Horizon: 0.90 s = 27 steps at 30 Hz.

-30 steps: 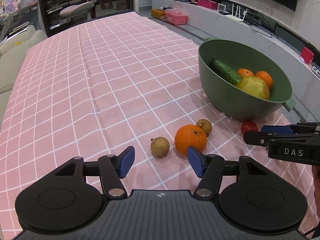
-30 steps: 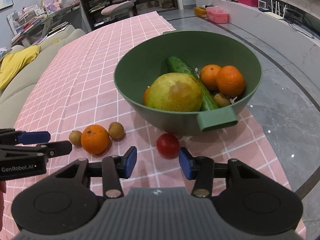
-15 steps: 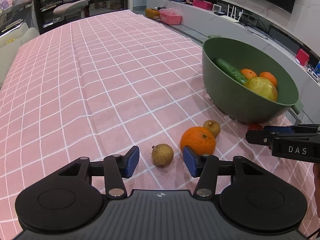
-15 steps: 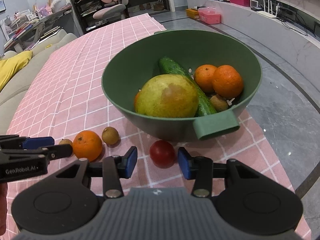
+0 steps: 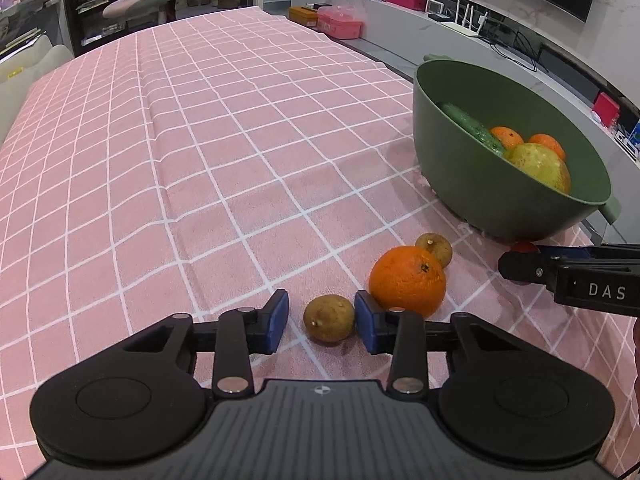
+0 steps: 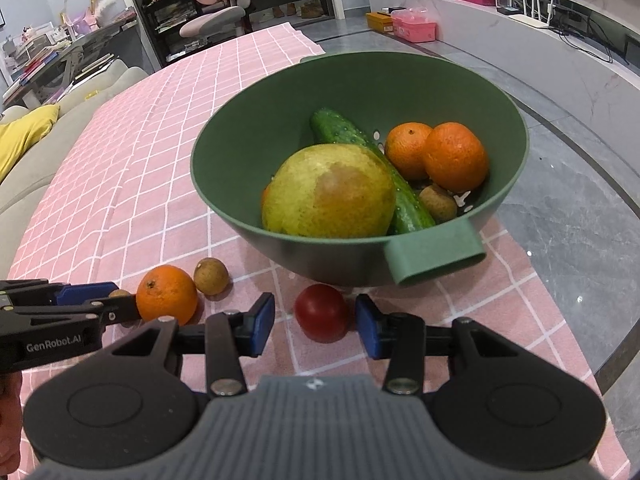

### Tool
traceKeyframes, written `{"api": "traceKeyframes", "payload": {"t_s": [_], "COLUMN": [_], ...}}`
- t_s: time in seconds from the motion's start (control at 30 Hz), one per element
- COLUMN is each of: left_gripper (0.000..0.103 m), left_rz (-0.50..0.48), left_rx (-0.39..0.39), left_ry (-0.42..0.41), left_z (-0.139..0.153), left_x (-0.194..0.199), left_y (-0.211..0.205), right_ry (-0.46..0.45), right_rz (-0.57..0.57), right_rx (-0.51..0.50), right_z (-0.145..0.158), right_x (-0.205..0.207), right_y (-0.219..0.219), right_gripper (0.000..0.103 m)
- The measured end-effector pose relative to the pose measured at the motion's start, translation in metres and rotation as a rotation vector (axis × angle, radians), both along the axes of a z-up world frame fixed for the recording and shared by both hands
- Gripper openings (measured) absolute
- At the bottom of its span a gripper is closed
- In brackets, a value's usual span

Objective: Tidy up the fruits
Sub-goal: 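Grasp the red tomato with the right gripper while the left gripper grasps a kiwi, then carry the tomato and kiwi over the colander and open both grippers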

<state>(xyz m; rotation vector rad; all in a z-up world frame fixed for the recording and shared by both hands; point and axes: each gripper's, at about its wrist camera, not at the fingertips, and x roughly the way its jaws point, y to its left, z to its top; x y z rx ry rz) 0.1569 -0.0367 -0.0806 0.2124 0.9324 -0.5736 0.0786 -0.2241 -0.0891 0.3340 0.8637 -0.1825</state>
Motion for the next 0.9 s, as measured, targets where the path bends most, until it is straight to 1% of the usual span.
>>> {"api": "traceKeyframes", "payload": {"t_s": [0.13,0.2,0.3,0.67,0.9], "left_gripper": [0.033,0.031,0.03,0.03,0.03], "left_rz": [-0.001,-0.003,-0.003,0.012,0.026], "left_rx": [0.002,0.002,0.005,0.009,0.014], "left_ry": [0.004,0.006,0.005,0.01,-0.004], "left_z": [0.001,0.001,0.001,0.005,0.016], "left_x": [0.0,-0.001,-0.001,-0.002,-0.008], "left_y": [0.0,-0.001,-0.001,0.003,0.007], "right_ry": [0.0,-0.001,-0.001,0.002,-0.002], "right_rz": [0.001,0.0,-0.001,0.004,0.062], "right_rx": [-0.009,-0.01,-0.011,0.002,0.039], "right_z": [-0.001,-0.001,-0.002,0.0,0.014], "right_x": [0.0,0.0,0.0,0.0,-0.002], "right_y": [0.0,0.0,-0.001,-0.002,0.006], "right_gripper": [0.032,0.028,0.025,0.024,0.024]}}
